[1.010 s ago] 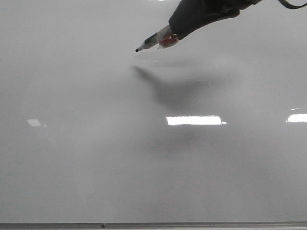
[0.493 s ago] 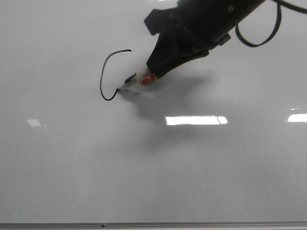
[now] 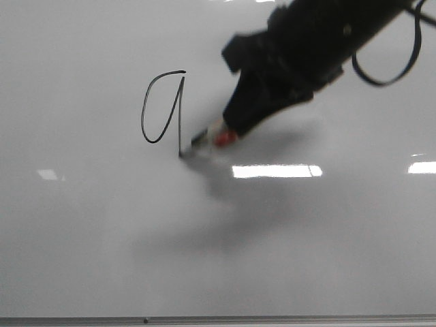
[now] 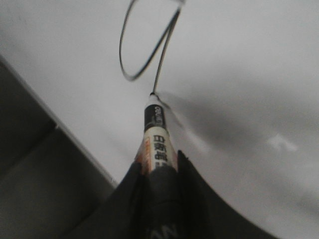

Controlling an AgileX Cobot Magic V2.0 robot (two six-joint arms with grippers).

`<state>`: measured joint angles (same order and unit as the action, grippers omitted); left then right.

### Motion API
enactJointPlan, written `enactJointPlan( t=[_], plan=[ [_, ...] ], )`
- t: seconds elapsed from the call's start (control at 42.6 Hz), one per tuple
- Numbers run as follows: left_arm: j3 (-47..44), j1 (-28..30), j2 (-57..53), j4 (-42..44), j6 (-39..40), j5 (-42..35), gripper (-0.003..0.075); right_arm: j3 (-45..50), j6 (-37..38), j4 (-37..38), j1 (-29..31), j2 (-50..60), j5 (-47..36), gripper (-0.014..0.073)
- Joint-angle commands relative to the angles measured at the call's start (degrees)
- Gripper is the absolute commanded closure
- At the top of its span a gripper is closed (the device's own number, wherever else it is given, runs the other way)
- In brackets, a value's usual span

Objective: Write number 9 on whiteboard

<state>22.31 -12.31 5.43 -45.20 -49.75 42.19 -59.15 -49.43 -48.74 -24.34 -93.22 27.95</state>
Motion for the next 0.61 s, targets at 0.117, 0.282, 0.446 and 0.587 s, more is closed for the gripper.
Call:
enactJointPlan(
  t=[0.117, 0.282, 0.446, 0.587],
  plan=[
    [1.5, -0.1, 0.7, -2.6, 0.7, -3.7, 0.0739, 4.3, -0.4, 0.3, -2.5, -1.8, -3.6, 0.0654],
    [1.5, -0.1, 0.7, -2.7, 0.7, -2.8, 0.0729, 2.6, -4.9, 0.3, -6.1, 6.3, 3.6, 0.0654],
    [4.9, -0.1, 6.8, 0.5, -1.3, 0.3, 0.0499, -1.5, -14.1, 3.0, -11.5, 13.8, 6.2, 0.0654],
    [10.9, -0.1, 19.8, 1.1, -13.5, 5.7, 0.0245, -6.6, -18.5, 6.6, -16.0, 15.1, 8.4, 0.0654]
  ],
)
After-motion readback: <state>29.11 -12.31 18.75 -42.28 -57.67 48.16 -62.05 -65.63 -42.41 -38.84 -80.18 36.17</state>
